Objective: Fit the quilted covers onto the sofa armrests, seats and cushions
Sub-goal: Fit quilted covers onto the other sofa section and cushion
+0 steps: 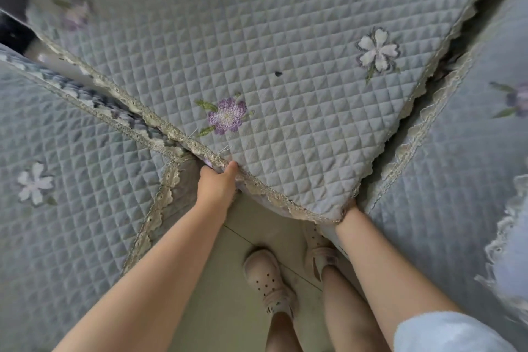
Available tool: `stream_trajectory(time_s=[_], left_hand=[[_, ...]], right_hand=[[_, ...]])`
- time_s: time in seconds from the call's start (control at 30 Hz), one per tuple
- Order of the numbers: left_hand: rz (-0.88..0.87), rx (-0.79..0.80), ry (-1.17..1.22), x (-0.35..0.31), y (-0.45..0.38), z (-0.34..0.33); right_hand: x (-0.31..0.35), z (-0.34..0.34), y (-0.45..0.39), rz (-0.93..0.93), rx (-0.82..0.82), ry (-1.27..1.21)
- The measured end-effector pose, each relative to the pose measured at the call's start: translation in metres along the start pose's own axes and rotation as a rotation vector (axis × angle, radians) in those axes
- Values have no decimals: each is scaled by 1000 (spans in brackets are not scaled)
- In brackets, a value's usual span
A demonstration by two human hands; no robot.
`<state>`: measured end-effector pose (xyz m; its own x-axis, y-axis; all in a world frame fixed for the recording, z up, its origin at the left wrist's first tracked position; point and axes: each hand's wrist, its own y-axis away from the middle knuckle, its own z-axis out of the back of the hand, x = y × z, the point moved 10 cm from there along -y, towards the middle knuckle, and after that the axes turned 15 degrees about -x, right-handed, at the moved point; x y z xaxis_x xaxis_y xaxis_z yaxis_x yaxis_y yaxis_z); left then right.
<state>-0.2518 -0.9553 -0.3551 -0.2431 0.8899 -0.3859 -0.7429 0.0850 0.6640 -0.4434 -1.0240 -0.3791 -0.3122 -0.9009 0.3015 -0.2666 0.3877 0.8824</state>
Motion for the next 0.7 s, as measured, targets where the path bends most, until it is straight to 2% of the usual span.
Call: stream_trajectory(time_s=[0.03,0.07,0.1,0.17,0.27,0.4,0.5,0.6,0.7], left_hand=[[0,4,-19,-3,4,4],[0,4,-38,-8,8,9],[-1,0,-51,-10,11,12],[-18,-2,-73,-20,18,20],[-30,6,-89,-40,29,25],[-57,-15,-106,-64,29,34],[-93,-7,-139,-81,27,41],[-103,-15,-155,-100,27,55],[-99,-30,-136,-122,20,70]], right_hand=[[-5,17,10,-134,-213,-118],[3,36,21,-79,-390,-31],[2,45,31,-102,-441,-21],[21,58,54,-32,-588,214],[82,58,69,248,-813,578],[148,8,56,473,-849,848],[163,-29,35,551,-790,1324],[155,-43,23,454,-731,1666],[160,-54,16,392,-735,1768]])
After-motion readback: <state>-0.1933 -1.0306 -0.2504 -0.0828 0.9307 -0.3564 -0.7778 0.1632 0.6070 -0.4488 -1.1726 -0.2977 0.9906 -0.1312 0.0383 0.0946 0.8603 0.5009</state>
